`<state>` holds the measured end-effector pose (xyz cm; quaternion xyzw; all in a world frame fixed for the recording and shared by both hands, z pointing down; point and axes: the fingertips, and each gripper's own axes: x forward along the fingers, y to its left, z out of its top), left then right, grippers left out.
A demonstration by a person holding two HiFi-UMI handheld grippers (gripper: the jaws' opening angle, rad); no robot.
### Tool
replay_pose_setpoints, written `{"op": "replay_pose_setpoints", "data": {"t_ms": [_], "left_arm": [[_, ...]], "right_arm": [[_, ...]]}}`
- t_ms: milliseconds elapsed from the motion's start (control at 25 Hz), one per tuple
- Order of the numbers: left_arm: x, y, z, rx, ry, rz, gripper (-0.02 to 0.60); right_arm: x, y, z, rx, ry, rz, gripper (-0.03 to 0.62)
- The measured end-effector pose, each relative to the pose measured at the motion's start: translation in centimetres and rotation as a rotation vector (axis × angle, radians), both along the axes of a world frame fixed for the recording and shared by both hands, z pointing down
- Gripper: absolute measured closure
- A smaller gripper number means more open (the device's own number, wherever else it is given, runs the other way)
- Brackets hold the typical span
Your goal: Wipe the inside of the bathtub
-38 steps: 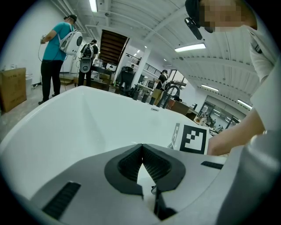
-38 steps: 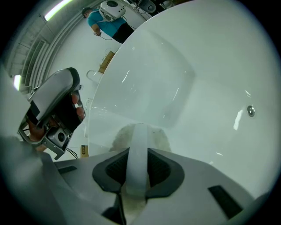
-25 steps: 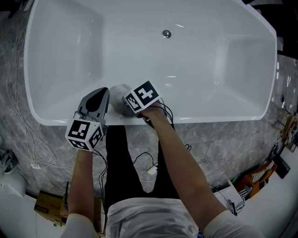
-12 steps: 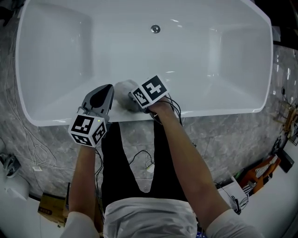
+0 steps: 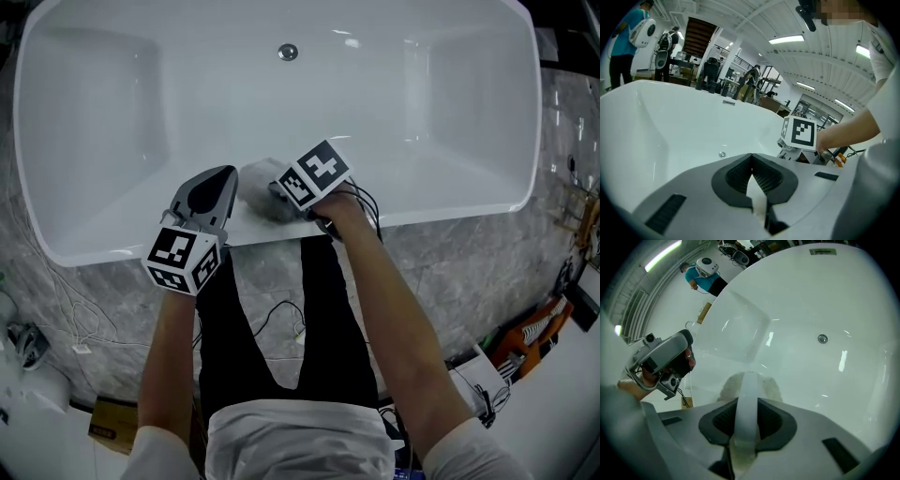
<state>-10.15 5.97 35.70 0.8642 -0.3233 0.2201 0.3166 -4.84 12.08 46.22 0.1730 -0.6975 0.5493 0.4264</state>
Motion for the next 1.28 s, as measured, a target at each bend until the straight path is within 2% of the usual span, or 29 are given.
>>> {"op": "replay_pose_setpoints", "data": {"t_ms": [280, 560, 1040, 1280], "left_arm": [[4.9, 0.0, -0.2, 0.004, 0.009, 0.069, 0.569], [8.9, 0.0, -0.2, 0.008, 0.015, 0.112, 0.569], [15.6, 0.7, -0.5, 0.006, 0.031, 0.210, 0.569], [18.6, 1.3, -0.4, 0.012, 0.038, 0.254, 0.569]], "right_arm": [[3.8, 0.4, -0.2, -0.016, 0.006, -0.012, 0.500], [8.3, 1.0, 0.3, -0.039, 0.059, -0.017, 0.500], [16.1, 1.1, 1.1, 0.015, 0.250, 0.102, 0.500], [18.9, 1.4, 1.4, 0.045, 0.290, 0.160, 0.500]]}}
